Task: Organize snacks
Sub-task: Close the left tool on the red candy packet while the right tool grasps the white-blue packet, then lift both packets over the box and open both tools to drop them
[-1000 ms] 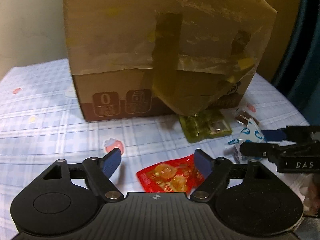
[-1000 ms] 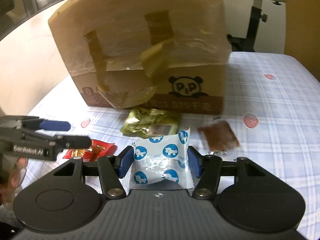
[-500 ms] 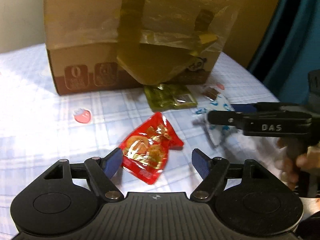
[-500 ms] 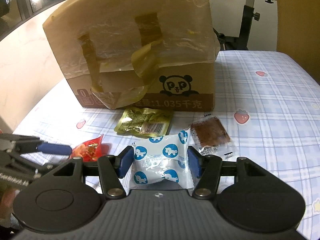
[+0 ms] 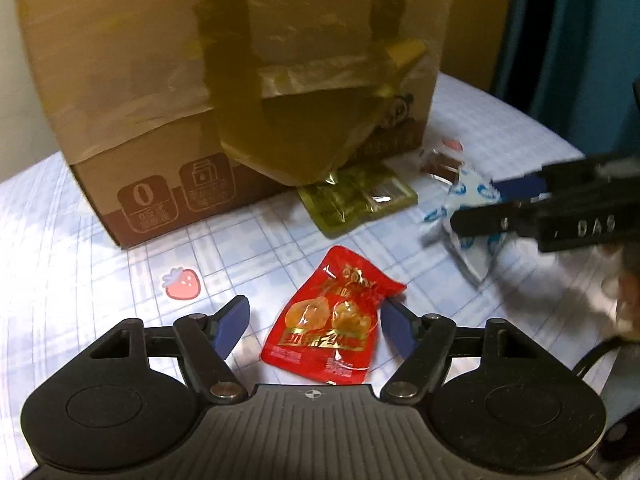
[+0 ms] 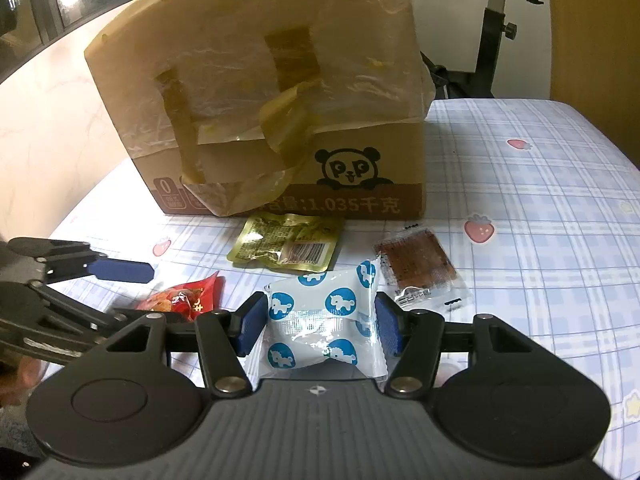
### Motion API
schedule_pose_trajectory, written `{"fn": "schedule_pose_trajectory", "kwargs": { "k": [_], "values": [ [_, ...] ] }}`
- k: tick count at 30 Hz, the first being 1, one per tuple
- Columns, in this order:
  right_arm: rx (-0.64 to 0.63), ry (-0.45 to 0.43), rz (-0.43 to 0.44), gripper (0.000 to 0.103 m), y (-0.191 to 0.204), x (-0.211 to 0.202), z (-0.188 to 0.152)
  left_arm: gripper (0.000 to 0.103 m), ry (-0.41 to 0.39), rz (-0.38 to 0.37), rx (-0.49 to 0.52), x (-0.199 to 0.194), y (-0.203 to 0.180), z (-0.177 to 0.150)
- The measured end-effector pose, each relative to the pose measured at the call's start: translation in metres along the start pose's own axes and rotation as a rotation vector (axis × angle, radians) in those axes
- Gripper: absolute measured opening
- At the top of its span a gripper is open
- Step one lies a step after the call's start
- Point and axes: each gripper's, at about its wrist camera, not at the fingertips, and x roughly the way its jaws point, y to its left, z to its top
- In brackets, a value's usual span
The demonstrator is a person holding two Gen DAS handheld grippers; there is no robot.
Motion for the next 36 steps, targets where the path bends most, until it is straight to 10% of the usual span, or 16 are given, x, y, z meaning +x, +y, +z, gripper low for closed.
{"fn": "schedule_pose_trajectory", "kwargs": {
  "k": [11,19,32,36],
  "values": [
    [0.015,0.001,0.005,0.060,-0.003,0.000,0.001,0.072,-0.026,0.012,-0.019,0.005,0.002,-0.001],
    [0.016,-0.002,-0.001,0.060,-0.001,0.000,0.000,0.044,-0.063,0.038,-0.037,-0.005,-0.006,-0.014],
    [0.019,-0.041,-0.007,0.058,0.001,-0.015,0.006,0.042,-0.152,0.054,-0.259,-0.046,0.006,-0.022],
    [0.011,-0.083,0.005,0.036,0.005,-0.028,0.020,0.042,-0.200,0.061,-0.252,-0.062,0.008,-0.011]
  ]
}}
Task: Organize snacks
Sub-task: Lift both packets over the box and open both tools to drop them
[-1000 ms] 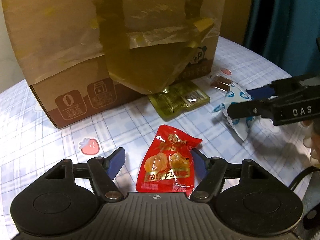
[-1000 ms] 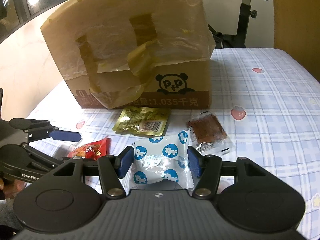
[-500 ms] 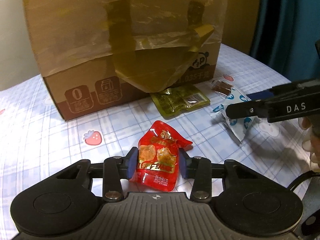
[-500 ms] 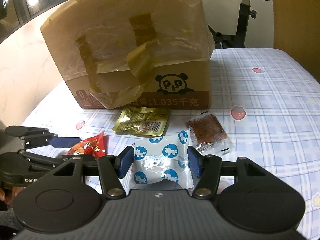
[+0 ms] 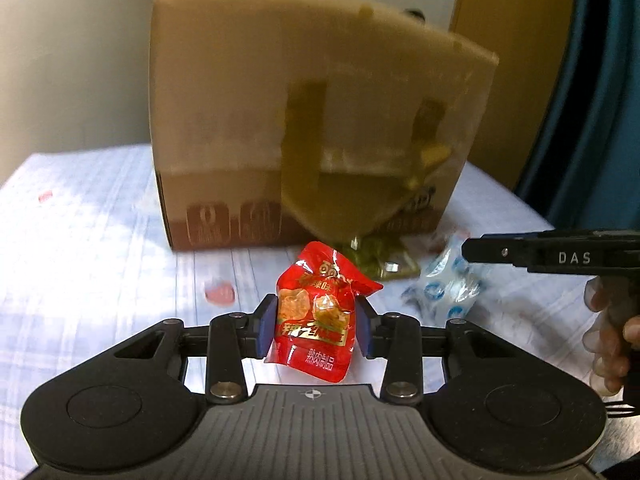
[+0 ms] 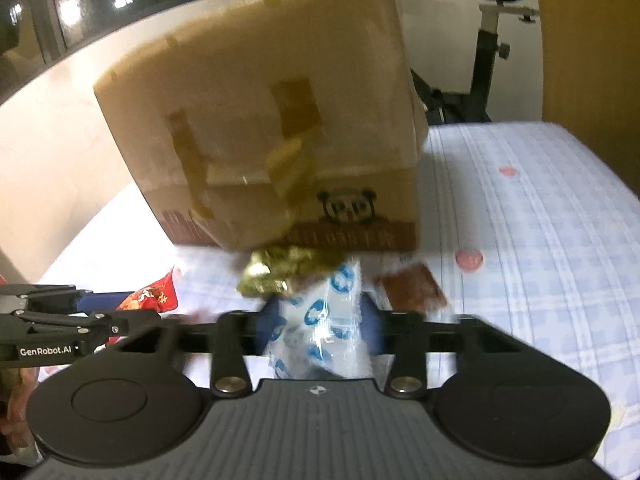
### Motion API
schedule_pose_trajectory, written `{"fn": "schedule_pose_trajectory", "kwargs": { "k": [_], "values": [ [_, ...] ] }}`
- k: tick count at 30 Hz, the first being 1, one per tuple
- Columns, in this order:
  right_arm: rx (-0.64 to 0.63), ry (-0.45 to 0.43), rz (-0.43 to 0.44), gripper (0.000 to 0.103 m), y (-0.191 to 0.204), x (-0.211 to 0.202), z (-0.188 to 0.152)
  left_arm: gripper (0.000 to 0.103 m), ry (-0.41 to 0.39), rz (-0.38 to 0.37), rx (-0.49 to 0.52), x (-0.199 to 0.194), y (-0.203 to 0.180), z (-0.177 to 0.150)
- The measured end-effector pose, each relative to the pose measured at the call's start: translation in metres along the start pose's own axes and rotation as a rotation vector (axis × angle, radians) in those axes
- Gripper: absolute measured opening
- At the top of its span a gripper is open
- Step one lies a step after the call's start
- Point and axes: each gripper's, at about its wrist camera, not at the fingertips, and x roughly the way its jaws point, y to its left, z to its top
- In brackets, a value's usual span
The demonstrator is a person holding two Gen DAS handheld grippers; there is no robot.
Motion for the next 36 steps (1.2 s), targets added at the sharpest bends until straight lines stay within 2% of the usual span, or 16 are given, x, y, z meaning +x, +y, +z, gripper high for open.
{"fn": "schedule_pose_trajectory", "kwargs": {
  "k": [5,8,10,14,15,17,21,23,24,25,28,36],
  "values": [
    [-0.042,0.021,-0.014,0.036,0.005,0.002,0.007,0.042,-0.008,0.008,-0.011,0.001,0.001,0.010],
    [-0.033,0.069,-0.010,0.042,0.004,0.011,0.001,0.042,-0.003,0.002,-0.021,-0.001,0.001,0.008],
    [-0.041,0.100,-0.034,0.060,0.005,0.017,-0.006,0.042,0.003,0.003,-0.020,-0.001,0.000,0.006],
    [-0.036,0.138,-0.062,0.070,0.006,0.030,-0.016,0.042,0.012,0.004,-0.037,0.000,0.004,0.001],
    [-0.035,0.147,-0.066,0.076,0.007,0.033,-0.016,0.042,0.012,0.004,-0.040,-0.001,0.004,0.001],
    [-0.026,0.163,-0.055,0.074,0.007,0.041,-0.016,0.042,0.011,0.003,-0.045,-0.001,0.006,0.000],
    [-0.023,0.140,-0.069,0.074,0.008,0.049,-0.014,0.042,0.014,0.002,-0.053,0.000,0.007,-0.001],
    [-0.035,0.133,-0.059,0.071,0.009,0.052,-0.013,0.042,0.017,0.005,-0.059,0.002,0.007,-0.002],
    [-0.041,0.137,-0.049,0.065,0.010,0.053,-0.013,0.042,0.017,0.006,-0.063,0.001,0.007,-0.002],
    [-0.048,0.138,-0.045,0.053,0.011,0.053,-0.013,0.042,0.015,0.006,-0.067,0.001,0.008,-0.002],
    [-0.061,0.113,-0.042,0.049,0.012,0.046,-0.014,0.042,0.008,0.004,-0.078,0.000,0.010,-0.002],
    [-0.066,0.006,-0.021,0.049,0.013,0.012,0.002,0.042,-0.043,-0.002,-0.067,-0.011,0.006,0.014]
  ]
}}
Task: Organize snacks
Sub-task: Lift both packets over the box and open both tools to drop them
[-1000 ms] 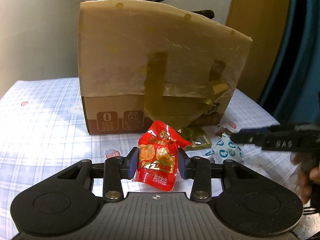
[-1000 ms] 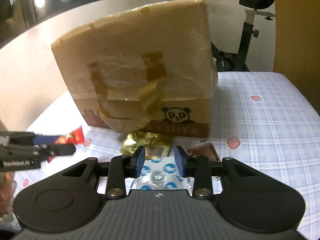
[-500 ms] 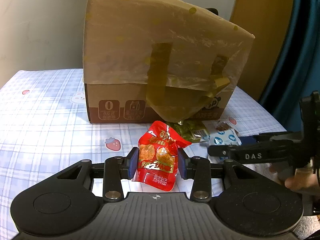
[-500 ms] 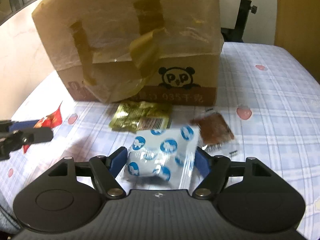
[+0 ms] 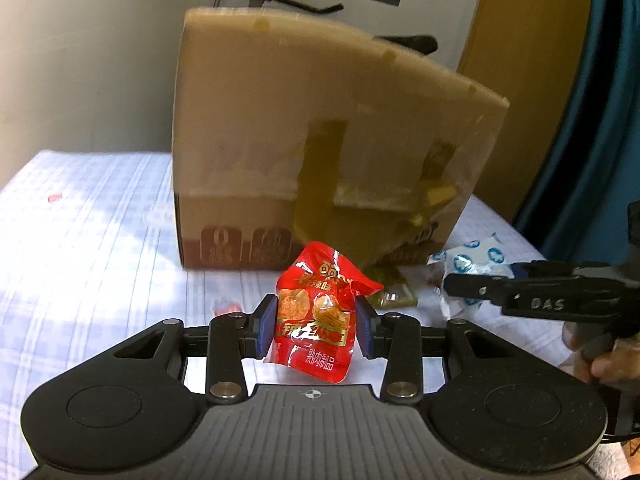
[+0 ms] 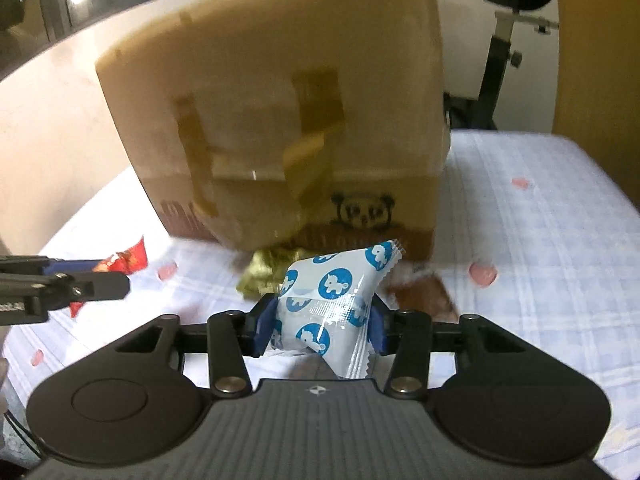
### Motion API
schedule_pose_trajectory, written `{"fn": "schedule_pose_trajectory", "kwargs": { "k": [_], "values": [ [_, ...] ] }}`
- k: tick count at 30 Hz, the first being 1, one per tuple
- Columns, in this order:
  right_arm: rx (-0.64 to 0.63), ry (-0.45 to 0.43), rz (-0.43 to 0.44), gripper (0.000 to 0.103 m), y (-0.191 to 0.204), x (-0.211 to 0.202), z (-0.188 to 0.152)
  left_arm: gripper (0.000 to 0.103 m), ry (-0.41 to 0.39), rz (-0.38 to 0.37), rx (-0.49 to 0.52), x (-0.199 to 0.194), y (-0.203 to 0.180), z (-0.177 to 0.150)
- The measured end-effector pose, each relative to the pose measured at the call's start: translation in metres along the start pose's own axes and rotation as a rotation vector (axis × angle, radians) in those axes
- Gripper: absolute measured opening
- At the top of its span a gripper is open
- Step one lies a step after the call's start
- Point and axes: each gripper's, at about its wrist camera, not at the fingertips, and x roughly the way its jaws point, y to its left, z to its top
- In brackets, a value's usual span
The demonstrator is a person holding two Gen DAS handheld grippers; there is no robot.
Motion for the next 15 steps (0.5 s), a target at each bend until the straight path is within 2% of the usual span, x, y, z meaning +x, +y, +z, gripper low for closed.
{"fn": "schedule_pose_trajectory", "kwargs": {
  "k": [10,15],
  "values": [
    [-0.083,-0.180,0.060,0.048,0.012,-0.055,0.066,0.043,-0.162,-0.015,0.066,-0.027,-0.011,0.061],
    [-0.112,-0.241,0.080,0.048,0.016,-0.068,0.100,0.043,-0.232,-0.006,0.103,-0.038,-0.017,0.093]
  ]
}}
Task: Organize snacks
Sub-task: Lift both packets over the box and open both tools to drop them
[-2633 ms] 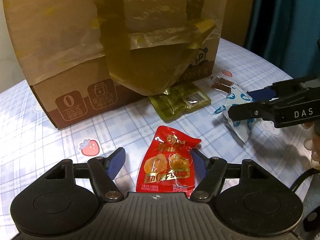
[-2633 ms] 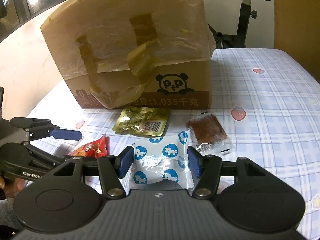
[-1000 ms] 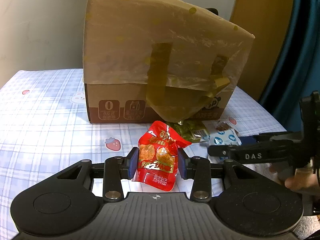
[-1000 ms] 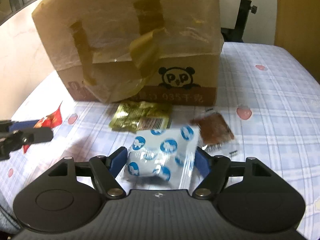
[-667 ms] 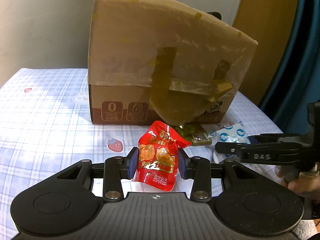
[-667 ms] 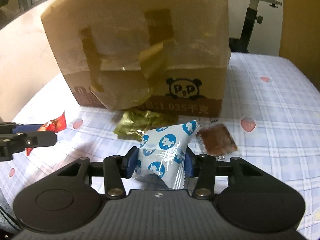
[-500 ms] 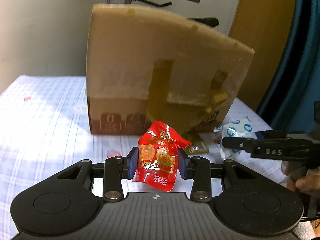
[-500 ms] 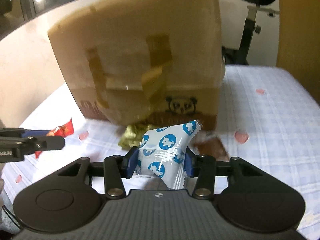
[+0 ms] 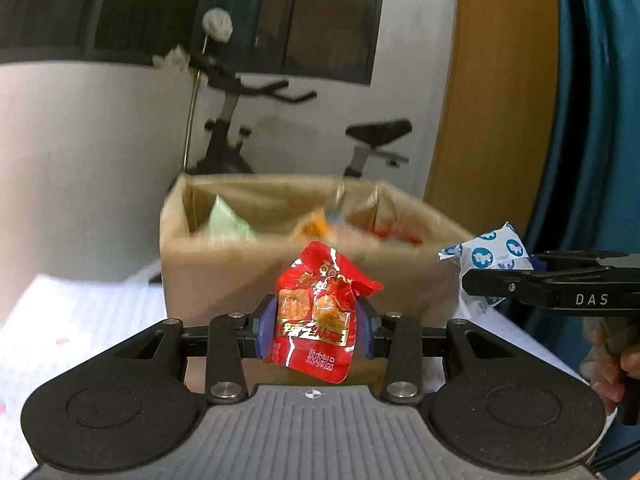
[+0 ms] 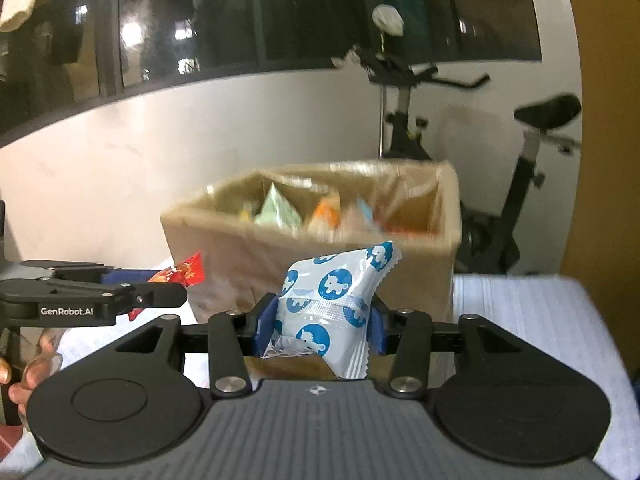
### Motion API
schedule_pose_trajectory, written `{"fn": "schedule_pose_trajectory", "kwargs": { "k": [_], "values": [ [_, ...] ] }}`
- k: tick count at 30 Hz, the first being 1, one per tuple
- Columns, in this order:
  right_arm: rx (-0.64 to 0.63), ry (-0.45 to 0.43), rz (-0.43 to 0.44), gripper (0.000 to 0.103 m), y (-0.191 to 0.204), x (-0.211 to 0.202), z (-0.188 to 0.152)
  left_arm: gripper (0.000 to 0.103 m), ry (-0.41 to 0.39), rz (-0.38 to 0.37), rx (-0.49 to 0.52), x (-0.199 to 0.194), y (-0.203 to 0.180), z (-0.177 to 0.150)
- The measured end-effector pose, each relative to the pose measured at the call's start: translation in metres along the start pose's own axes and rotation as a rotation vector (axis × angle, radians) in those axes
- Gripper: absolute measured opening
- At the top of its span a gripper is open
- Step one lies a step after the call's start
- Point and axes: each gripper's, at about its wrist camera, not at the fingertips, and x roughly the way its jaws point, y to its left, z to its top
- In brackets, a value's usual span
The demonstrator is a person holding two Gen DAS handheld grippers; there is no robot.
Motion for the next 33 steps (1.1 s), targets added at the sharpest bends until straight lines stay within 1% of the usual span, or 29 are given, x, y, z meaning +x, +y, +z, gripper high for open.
{"fn": "schedule_pose_trajectory", "kwargs": {
  "k": [3,7,10,14,17,22,24,27,30,32,33],
  "values": [
    [-0.013,-0.022,-0.003,0.048,-0.003,0.001,0.018,0.043,-0.029,0.007,0.010,0.002,0.000,0.017],
    [-0.046,-0.041,-0.013,0.048,-0.008,0.010,0.036,0.043,-0.040,0.026,0.023,0.011,0.002,0.035],
    [-0.060,-0.048,-0.031,0.048,-0.016,0.021,0.048,0.044,-0.039,0.049,0.026,0.021,0.008,0.046],
    [-0.065,-0.048,-0.046,0.048,-0.025,0.041,0.061,0.044,-0.024,0.061,-0.012,0.039,0.020,0.060],
    [-0.071,-0.037,-0.051,0.048,-0.029,0.060,0.069,0.044,-0.005,0.085,-0.024,0.055,0.027,0.069],
    [-0.057,-0.006,-0.056,0.048,-0.032,0.097,0.087,0.044,0.020,0.092,-0.039,0.071,0.031,0.082],
    [-0.053,0.013,-0.079,0.048,-0.035,0.113,0.093,0.045,0.031,0.090,-0.049,0.081,0.032,0.089],
    [-0.061,0.067,-0.138,0.048,-0.039,0.136,0.101,0.047,0.060,0.085,-0.076,0.101,0.032,0.097],
    [-0.056,0.114,-0.158,0.048,-0.045,0.152,0.107,0.056,0.088,0.077,-0.073,0.116,0.029,0.099],
    [-0.026,0.143,-0.156,0.050,-0.051,0.159,0.109,0.057,0.111,0.080,-0.083,0.124,0.030,0.100],
    [-0.015,0.150,-0.157,0.053,-0.053,0.161,0.110,0.061,0.121,0.077,-0.096,0.129,0.032,0.100]
  ]
}}
